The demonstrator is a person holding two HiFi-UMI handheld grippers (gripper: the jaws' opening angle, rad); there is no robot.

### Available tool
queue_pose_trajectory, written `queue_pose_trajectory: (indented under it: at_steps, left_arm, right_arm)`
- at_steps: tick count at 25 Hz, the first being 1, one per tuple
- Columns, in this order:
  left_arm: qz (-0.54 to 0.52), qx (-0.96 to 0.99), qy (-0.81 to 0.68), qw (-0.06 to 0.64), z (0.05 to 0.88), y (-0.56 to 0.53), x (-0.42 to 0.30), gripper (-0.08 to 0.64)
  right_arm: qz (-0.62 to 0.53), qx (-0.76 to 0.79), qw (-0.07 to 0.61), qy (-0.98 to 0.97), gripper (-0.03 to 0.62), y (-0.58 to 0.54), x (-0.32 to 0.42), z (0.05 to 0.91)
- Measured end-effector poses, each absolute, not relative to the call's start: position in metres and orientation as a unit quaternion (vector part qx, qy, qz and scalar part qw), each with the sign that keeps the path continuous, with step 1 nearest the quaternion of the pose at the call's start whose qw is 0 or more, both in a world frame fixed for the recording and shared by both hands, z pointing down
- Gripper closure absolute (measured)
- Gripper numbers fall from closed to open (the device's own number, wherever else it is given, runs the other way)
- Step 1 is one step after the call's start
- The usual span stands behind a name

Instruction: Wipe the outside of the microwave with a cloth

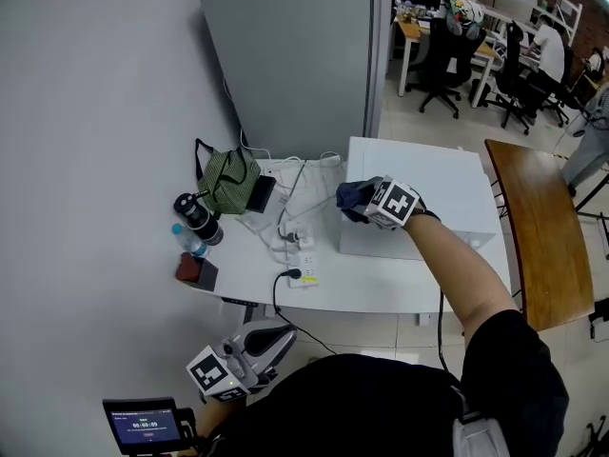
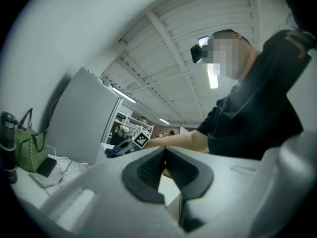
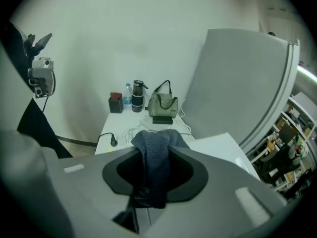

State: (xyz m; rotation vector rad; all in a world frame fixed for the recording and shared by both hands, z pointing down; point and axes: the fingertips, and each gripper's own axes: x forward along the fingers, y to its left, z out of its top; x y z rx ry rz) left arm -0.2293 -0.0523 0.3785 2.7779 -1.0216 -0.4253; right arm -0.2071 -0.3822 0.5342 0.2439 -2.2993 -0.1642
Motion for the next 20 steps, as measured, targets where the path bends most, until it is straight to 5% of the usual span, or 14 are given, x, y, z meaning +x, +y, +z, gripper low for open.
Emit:
queue_pose_trajectory:
  at_steps: [13,16,20]
  left_arm:
    - [-0.124,0.952,-0.264,0.091,0.374,-0.082,-0.029,0.555]
    - [-0.119,0.956,-0.254,0.088,0.375,-0.077,-0.016,0.555]
    - [-0.126,0.949,-0.278,0.082,0.375,-0.069,-0.061,0.555]
  right_arm:
    - [0.000,0.248,0.477,-0.843,0.489,-0.419,0.220,0.540]
    - [-0.017,0.261,0.460,-0.848,0.489,-0.420,0.222,0.532]
    - [-0.044,0.199,0.350,-0.914,0.489,-0.388,0.075,0.485]
